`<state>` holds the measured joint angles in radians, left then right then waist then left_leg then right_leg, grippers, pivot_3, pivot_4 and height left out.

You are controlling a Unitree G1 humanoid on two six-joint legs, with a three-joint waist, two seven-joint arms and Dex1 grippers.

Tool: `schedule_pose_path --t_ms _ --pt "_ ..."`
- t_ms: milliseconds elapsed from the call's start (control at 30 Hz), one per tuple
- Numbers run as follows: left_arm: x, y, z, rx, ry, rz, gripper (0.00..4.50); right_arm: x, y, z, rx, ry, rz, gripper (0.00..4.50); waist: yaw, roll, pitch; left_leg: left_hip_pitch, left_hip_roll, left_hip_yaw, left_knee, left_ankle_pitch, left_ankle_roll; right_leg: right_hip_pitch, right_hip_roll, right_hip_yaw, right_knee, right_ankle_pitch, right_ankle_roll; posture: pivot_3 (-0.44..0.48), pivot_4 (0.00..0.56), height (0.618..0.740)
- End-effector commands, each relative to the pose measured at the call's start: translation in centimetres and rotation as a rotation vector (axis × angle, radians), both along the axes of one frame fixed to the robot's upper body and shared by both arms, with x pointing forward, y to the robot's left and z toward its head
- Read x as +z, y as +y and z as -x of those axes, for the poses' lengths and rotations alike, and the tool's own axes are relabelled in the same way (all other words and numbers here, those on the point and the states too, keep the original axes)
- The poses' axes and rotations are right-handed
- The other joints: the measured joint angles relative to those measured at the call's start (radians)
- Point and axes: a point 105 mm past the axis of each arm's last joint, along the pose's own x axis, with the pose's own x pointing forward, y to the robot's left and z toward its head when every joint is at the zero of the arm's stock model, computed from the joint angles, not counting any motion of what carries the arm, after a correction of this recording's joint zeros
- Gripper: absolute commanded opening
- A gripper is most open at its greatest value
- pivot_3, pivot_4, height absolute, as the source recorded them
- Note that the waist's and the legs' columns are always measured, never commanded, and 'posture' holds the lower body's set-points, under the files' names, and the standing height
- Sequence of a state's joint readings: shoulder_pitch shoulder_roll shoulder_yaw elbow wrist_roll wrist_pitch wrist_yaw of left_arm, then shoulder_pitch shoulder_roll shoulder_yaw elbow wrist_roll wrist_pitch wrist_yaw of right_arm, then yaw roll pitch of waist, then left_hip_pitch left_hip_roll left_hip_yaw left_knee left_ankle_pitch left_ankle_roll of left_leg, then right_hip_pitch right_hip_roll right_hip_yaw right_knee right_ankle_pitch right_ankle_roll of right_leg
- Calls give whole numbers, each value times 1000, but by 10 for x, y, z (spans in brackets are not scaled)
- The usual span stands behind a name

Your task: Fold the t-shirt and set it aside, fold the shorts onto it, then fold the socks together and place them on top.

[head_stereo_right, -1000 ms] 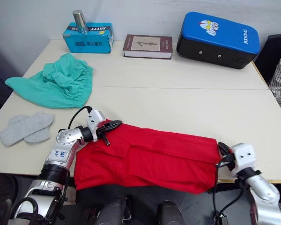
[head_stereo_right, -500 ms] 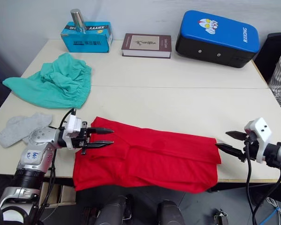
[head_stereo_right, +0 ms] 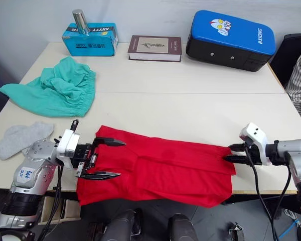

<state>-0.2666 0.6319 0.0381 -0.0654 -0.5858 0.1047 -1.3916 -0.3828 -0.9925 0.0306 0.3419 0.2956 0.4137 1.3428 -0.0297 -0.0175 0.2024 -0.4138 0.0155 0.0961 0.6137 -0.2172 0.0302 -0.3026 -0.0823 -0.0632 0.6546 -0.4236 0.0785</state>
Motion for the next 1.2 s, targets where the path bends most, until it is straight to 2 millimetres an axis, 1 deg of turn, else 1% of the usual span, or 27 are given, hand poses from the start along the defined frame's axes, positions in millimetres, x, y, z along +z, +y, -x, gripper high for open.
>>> schedule_pose_path --t_ms 33,100,167,233,267,333,400,467,533,600,667,767,867,900,933,1000,1100,1167,1200 --pt "5 2 2 -3 -37 28 4500 -16 9 10 49 86 -4 1175 1 0 0 0 0 0 0 0 0 0 0 0 0 0 0 0 150 740" --pt "3 4 0 3 -40 31 4500 -16 9 9 52 85 -2 475 2 0 0 0 0 0 0 0 0 0 0 0 0 0 0 0 150 740" --pt "1 7 -3 19 -38 33 4500 -14 8 5 62 62 20 57 2 0 0 0 0 0 0 0 0 0 0 0 0 0 0 0 150 740" --pt "1 10 -7 48 -43 49 4500 -11 5 -1 60 32 41 57 -1 0 0 0 0 0 0 0 1 0 0 0 0 0 0 0 150 740" --pt "3 12 -12 77 -52 65 4500 -6 1 -8 46 -1 63 57 -2 0 0 0 0 0 0 -1 2 0 0 0 0 0 0 0 150 740" --pt "6 15 -21 133 -65 92 4500 5 -7 -29 -5 -103 107 57 -5 -1 0 0 0 1 0 -1 2 0 0 0 0 0 0 0 150 740" --pt "8 16 -28 170 -79 103 4500 13 -11 -45 -45 -182 129 57 -5 -1 1 0 0 2 0 1 3 0 0 0 0 0 0 0 150 740" --pt "10 18 -38 237 -101 114 4500 26 -14 -73 -155 -317 148 57 -6 -1 1 0 0 2 1 2 0 -1 -1 0 0 0 0 0 150 740" --pt "12 19 -46 297 -118 131 4500 35 -16 -94 -253 -428 167 57 -7 -1 1 0 0 2 0 4 -3 -2 -1 0 1 0 0 0 150 740" --pt "14 17 -54 367 -129 155 4500 39 -16 -111 -334 -509 199 57 -6 -1 1 -1 0 2 0 5 -4 -3 -1 0 2 0 0 0 150 740" --pt "13 17 -60 415 -132 153 4500 38 -13 -118 -367 -531 191 57 -4 -1 1 -1 0 1 1 5 -4 -4 -1 -1 4 0 0 0 150 740" --pt "11 18 -67 464 -140 133 4500 42 -8 -127 -398 -577 183 57 -2 -1 2 -2 0 0 0 4 -5 -4 0 -2 4 1 1 0 150 740" --pt "10 20 -76 499 -144 113 4500 45 -4 -128 -388 -578 136 57 0 -1 2 -3 0 0 1 4 -5 -4 0 -3 4 1 1 0 150 740" --pt "10 21 -80 506 -133 106 4500 46 -6 -127 -395 -562 118 57 1 -1 2 -3 0 0 1 4 -4 -4 0 -3 4 1 1 0 150 740" --pt "9 21 -82 511 -120 100 4500 46 -8 -126 -395 -537 103 259 0 -1 2 -3 0 0 1 4 -4 -4 0 -3 4 1 1 0 150 740" --pt "10 21 -88 516 -90 95 4500 52 -18 -121 -396 -549 107 698 0 0 2 -4 0 0 2 5 -4 -4 0 -3 4 1 1 0 150 740" --pt "10 18 -91 504 -66 70 4500 58 -33 -106 -357 -528 109 1725 1 1 3 -4 -1 0 2 6 -3 -4 -1 -3 3 1 1 0 150 740" --pt "10 16 -91 491 -56 54 4500 61 -42 -92 -325 -494 77 2391 4 1 3 -5 -1 -1 2 6 -3 -4 -1 -3 3 1 1 0 150 740" --pt "10 14 -90 478 -54 44 4500 64 -50 -85 -333 -483 73 2775 4 1 3 -5 -1 -1 2 6 -3 -4 -1 -3 3 1 1 0 150 740"
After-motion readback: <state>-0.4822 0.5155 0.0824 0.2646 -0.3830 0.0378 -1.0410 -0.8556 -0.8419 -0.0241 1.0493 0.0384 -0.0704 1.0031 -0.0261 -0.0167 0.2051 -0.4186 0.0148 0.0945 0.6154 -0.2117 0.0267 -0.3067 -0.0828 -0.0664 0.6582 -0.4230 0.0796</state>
